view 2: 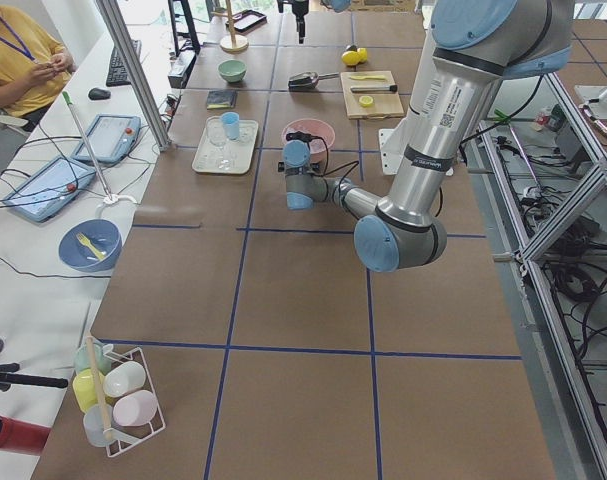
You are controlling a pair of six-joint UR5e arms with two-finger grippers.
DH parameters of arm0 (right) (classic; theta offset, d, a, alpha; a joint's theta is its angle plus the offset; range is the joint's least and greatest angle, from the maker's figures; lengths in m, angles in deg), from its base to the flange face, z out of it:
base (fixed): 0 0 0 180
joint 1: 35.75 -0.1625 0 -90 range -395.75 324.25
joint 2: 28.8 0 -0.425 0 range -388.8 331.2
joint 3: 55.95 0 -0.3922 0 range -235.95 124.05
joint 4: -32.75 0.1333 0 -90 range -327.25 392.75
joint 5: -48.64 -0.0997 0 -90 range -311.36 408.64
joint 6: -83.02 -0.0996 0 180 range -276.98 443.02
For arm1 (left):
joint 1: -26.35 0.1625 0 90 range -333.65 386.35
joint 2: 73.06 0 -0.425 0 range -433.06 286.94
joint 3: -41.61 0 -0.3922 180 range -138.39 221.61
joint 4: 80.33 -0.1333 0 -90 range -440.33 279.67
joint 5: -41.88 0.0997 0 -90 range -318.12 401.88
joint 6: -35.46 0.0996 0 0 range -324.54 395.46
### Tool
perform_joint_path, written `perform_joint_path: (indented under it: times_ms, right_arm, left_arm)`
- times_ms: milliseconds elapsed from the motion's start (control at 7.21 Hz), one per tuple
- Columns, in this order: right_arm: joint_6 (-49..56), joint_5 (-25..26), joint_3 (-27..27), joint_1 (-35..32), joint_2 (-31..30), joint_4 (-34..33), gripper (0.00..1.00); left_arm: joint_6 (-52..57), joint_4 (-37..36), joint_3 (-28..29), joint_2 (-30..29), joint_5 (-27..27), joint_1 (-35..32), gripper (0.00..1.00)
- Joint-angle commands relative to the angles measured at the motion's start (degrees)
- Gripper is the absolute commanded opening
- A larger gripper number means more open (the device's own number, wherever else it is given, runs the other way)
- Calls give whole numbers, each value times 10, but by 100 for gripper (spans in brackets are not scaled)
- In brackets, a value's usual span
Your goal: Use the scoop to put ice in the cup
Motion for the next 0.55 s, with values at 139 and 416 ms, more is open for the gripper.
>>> perform_joint_path:
  times_ms: [139,416]
  right_arm:
    - [255,-74,-38,-169,-100,-19,100]
    - [279,-78,-39,-203,-146,-19,100]
  left_arm:
    - [1,0,-3,3,4,-33,100]
    - [-5,-2,-4,21,38,-73,100]
